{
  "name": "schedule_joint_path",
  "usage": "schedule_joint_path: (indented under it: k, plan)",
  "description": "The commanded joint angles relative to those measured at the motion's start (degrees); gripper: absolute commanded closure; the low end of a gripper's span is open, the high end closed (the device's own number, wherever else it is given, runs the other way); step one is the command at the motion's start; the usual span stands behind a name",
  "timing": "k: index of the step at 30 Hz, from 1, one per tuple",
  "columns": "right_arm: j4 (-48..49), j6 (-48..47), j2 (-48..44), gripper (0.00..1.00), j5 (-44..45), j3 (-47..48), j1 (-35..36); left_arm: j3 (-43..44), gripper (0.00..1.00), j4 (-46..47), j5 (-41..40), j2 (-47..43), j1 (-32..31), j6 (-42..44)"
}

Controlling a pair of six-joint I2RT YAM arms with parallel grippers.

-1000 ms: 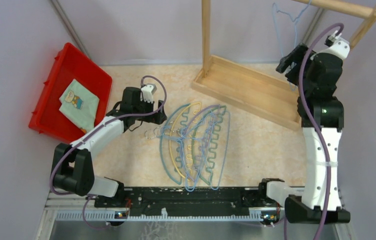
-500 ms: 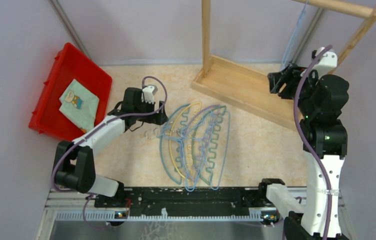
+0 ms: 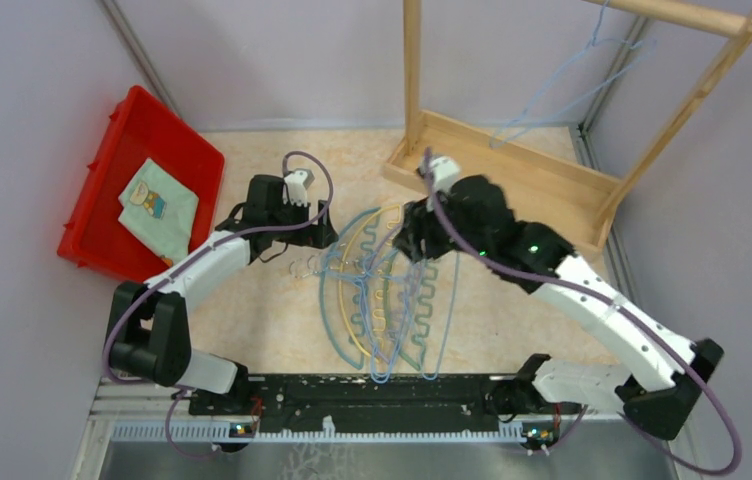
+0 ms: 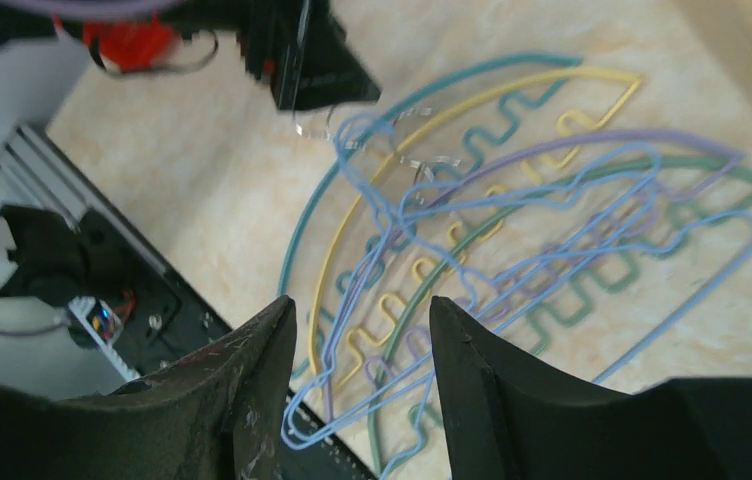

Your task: Organize the hangers

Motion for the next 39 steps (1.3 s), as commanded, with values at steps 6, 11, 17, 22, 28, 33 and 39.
schedule_joint_path:
  k: [6, 11, 17, 22, 28, 33, 39]
  plan:
    - [8.3, 10.6, 9.2, 0.5, 11.9, -12.9, 11.5, 0.2, 0.01, 1.0, -0.8, -0.4, -0.4, -0.7]
    - [9.6, 12.6, 10.0, 0.5, 11.7, -21.7, 11.5, -1.6, 0.01, 0.6, -1.6, -2.2, -0.4, -0.6]
    - [13.2, 14.6, 8.4, 0.53, 8.8, -29.1, 11.5, -3.8, 0.01, 0.9, -1.2, -3.2, -0.4, -1.2]
    - [15.0, 14.5, 9.2, 0.54, 6.5, -30.8, 11.5, -3.6, 0.01, 1.1, -0.5, -2.5, -0.4, -1.5]
    - [16.6, 14.3, 9.6, 0.55, 5.3, -32.1, 11.5, -3.6, 0.01, 1.1, -0.4, -2.5, -0.4, -1.6]
    - [19.2, 12.9, 12.6, 0.55, 5.8, -33.1, 11.6, -4.0, 0.01, 1.0, -0.7, -3.1, -0.4, -1.7]
    - [21.8, 12.4, 16.8, 0.58, 10.4, -33.8, 11.5, -3.6, 0.01, 0.4, -0.5, -3.3, -0.4, -1.4]
